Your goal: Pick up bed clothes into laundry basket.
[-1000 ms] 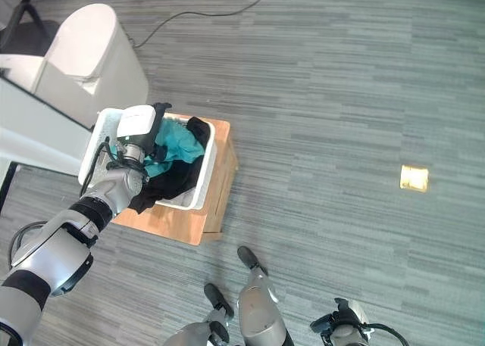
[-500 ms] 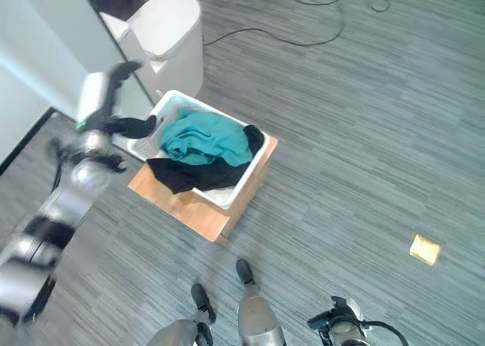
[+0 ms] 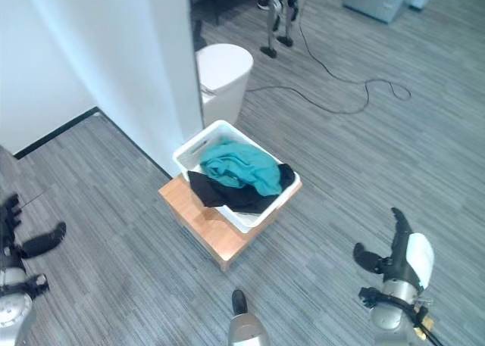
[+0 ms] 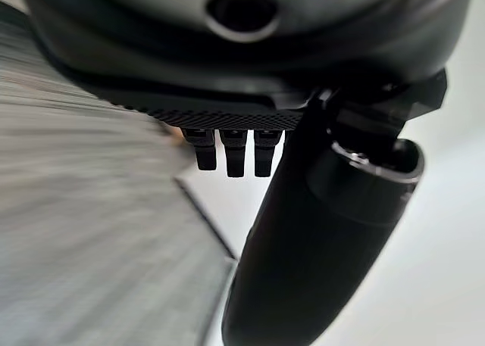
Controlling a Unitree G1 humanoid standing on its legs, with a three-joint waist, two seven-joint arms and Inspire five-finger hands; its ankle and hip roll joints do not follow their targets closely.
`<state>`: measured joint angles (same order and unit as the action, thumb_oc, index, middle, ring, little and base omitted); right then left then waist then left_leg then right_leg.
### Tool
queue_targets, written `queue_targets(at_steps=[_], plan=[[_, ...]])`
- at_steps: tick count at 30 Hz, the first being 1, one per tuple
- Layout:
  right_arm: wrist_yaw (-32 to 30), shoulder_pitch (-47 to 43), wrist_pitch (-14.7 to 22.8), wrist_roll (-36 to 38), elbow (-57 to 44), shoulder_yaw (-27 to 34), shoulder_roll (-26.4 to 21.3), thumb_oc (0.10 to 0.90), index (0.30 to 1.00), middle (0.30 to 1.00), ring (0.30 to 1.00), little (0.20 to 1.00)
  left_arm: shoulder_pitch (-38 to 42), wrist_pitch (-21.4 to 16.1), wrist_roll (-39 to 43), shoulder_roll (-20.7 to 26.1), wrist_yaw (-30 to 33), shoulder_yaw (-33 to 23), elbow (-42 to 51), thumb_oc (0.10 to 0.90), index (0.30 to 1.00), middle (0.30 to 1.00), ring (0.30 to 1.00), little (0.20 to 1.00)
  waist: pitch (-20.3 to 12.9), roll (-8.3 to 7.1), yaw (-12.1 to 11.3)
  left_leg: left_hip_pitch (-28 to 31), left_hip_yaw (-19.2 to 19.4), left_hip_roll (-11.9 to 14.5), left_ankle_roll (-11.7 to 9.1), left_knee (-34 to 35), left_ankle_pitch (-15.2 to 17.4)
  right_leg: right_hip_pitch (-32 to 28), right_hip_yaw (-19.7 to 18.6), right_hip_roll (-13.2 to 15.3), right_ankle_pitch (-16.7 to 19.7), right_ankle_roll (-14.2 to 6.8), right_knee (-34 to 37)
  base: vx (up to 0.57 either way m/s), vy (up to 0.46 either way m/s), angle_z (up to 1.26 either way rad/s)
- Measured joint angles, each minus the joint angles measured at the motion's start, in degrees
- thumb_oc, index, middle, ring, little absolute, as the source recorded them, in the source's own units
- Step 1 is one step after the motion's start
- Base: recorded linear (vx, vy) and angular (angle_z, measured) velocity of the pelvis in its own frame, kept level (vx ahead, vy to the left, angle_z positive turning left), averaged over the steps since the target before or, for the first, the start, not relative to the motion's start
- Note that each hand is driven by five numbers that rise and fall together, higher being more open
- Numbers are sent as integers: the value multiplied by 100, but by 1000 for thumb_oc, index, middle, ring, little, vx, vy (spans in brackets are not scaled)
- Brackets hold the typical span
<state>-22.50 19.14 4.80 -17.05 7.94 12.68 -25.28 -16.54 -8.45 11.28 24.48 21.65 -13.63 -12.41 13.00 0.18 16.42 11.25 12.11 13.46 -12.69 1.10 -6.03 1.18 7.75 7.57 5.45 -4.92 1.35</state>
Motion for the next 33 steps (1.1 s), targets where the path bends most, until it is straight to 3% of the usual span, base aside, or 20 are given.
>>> queue_targets(at_steps=[3, 8, 10, 13, 14, 15, 16, 19, 20, 22, 23, 24, 25, 26, 27, 28, 30, 31, 32, 33], plan=[[250, 145, 168, 118, -560, -380, 217, 800, 900, 900, 900, 900, -302, 62, 1, -161, -58, 15, 11, 800, 900, 900, 900, 900, -133, -15, 4, -32, 11, -177, 154, 405, 208, 255, -26, 162, 22, -251, -70, -321, 147, 29], [405, -175, 251, 490, -1286, -622, 117, 800, 900, 900, 900, 900, 47, 26, -4, -96, -143, 578, 461, 800, 900, 900, 900, 900, -183, -242, -83, -669, -328, -411, 337, 329, 394, 503, -45, 460, 85, -515, -371, -442, 199, 58], [487, -648, 344, 483, -1759, -722, 101, 800, 900, 900, 900, 900, 360, -15, -3, -55, -226, 921, 480, 800, 900, 900, 900, 900, -78, -307, -316, -827, -328, -546, 506, 241, 400, 609, -619, 491, 144, -689, -377, -400, 157, 14], [471, -884, 487, 450, -2361, -1066, -45, 800, 900, 900, 900, 900, 456, -35, -10, 40, -238, 1103, 697, 800, 900, 900, 900, 900, 278, -157, -324, -963, -780, -469, 665, 180, 366, 697, -1667, 106, -772, -942, -1420, -429, 117, 66], [453, -982, 487, 453, -2412, -1150, -33, 800, 900, 900, 900, 900, 494, -59, -6, -3, -233, 1137, 846, 800, 900, 900, 900, 900, 291, -142, -352, -1094, -1108, -359, 619, 104, 356, 929, -2172, -234, -1409, -821, -2503, -262, 69, 103], [460, -1040, 480, 457, -2421, -1200, -48, 800, 900, 900, 900, 900, 457, -82, -8, -12, -225, 1139, 928, 800, 900, 900, 900, 900, 291, -137, -421, -1152, -1194, -374, 563, 110, 288, 965, -2289, -387, -1548, -661, -2802, -270, -20, 100], [487, -1148, 486, 451, -2443, -1302, -101, 800, 900, 900, 900, 900, 380, -164, -7, 74, -205, 1135, 1183, 800, 900, 900, 900, 900, 256, -317, -655, -1194, -1425, -454, 506, 125, 323, 951, -2426, -417, -1947, -347, -2680, -236, -55, 78], [488, -1958, 448, 516, -2288, -1422, -479, 800, 900, 900, 900, 900, 412, -174, 55, -198, -149, 1091, 1153, 800, 900, 900, 900, 900, 418, 136, -1125, -1818, -1707, -515, 923, -23, 384, 975, -2598, -691, -1653, -329, -2164, -290, -66, 44], [492, -2235, 451, 564, -2251, -1474, -658, 800, 900, 900, 900, 900, 450, -186, 111, -295, -127, 1077, 1131, 800, 900, 900, 900, 900, 429, 194, -1173, -1894, -1766, -540, 1131, -14, 23, 1050, -2795, -852, -1720, -185, -2328, -411, -51, 29], [470, -2378, 467, 645, -2101, -1595, -835, 800, 900, 900, 900, 900, 523, -186, 252, -625, -146, 1130, 1039, 800, 900, 900, 900, 900, 491, 335, -1201, -2220, -1823, -602, 865, -259, -330, 858, -2615, -897, -1764, -230, -2249, -575, 31, 109], [371, -2185, 461, 685, -2073, -1528, -922, 800, 900, 900, 900, 900, 686, -188, 307, -756, -238, 1282, 1022, 800, 900, 900, 900, 900, 499, 378, -992, -2487, -1678, -767, 639, -467, -718, 645, -2726, -1049, -1962, 15, -2179, -513, 69, 291], [341, -2022, 434, 688, -1939, -1439, -984, 800, 900, 900, 900, 900, 794, -198, 397, -892, -353, 1549, 1187, 800, 900, 900, 900, 900, 572, 464, -888, -2708, -1605, -992, 812, -264, -1333, 502, -2775, -1407, -2137, 368, -2220, -472, 69, 350], [343, -2028, 306, 698, -1870, -1481, -1032, 800, 900, 900, 900, 900, 722, -234, 459, -873, -380, 1715, 1479, 800, 900, 900, 900, 900, 659, 426, -909, -2695, -1399, -924, 426, 68, -1511, 455, -2654, -1641, -2027, 861, -2254, -237, -1, 327], [386, -2066, 235, 694, -1809, -1679, -1142, 800, 900, 900, 900, 900, 509, -286, 514, -815, -467, 1773, 1524, 800, 900, 900, 900, 900, 670, 482, -1009, -2626, -592, -842, 338, 51, -769, 366, -2177, -1476, -2051, 945, -2102, -318, 101, 214], [430, -2086, 234, 690, -1820, -1865, -1085, 800, 900, 900, 900, 900, 437, -254, 637, -636, -505, 1749, 1456, 800, 900, 900, 900, 900, 671, 367, -1195, -2602, -86, -857, 666, -107, -403, 330, -1943, -1261, -1997, 950, -1994, -272, 106, 179], [531, -2144, 230, 683, -1887, -2054, -993, 800, 900, 900, 900, 900, 425, -235, 731, -396, -493, 1640, 1294, 800, 900, 900, 900, 900, 726, 209, -1386, -2612, 135, -836, 729, -444, -175, 219, -1343, -848, -1781, 864, -1748, -313, 178, 180], [652, -2149, 222, 703, -1920, -2144, -797, 800, 900, 900, 900, 900, 572, -200, 852, -169, -509, 1343, 1008, 800, 900, 900, 900, 900, 826, -104, -1242, -2570, 404, -606, 679, -1052, -57, -342, -427, -377, -1578, 824, -1096, -124, 221, 244], [660, -2134, 233, 707, -1919, -2068, -787, 800, 900, 900, 900, 900, 553, -208, 929, -208, -489, 1199, 1026, 800, 900, 900, 900, 900, 806, -56, -1174, -2466, 603, -312, 838, -1068, -58, -531, 122, -270, -1593, 737, -1089, -23, 186, 260], [662, -2119, 233, 724, -1846, -1981, -832, 800, 900, 900, 900, 900, 543, -216, 965, -312, -493, 1101, 1060, 800, 900, 900, 900, 900, 748, 97, -1176, -2241, 887, 18, 1492, -991, -482, -520, 556, -263, -1761, 478, -1529, 166, 272, 248], [665, -2112, 245, 732, -1741, -1892, -942, 800, 900, 900, 900, 900, 550, -217, 1026, -422, -499, 1100, 1079, 800, 900, 900, 900, 900, 740, 362, -1072, -2017, 1034, 304, 2117, -815, -1178, -170, 751, -208, -1953, 239, -2813, 291, 230, 218]])
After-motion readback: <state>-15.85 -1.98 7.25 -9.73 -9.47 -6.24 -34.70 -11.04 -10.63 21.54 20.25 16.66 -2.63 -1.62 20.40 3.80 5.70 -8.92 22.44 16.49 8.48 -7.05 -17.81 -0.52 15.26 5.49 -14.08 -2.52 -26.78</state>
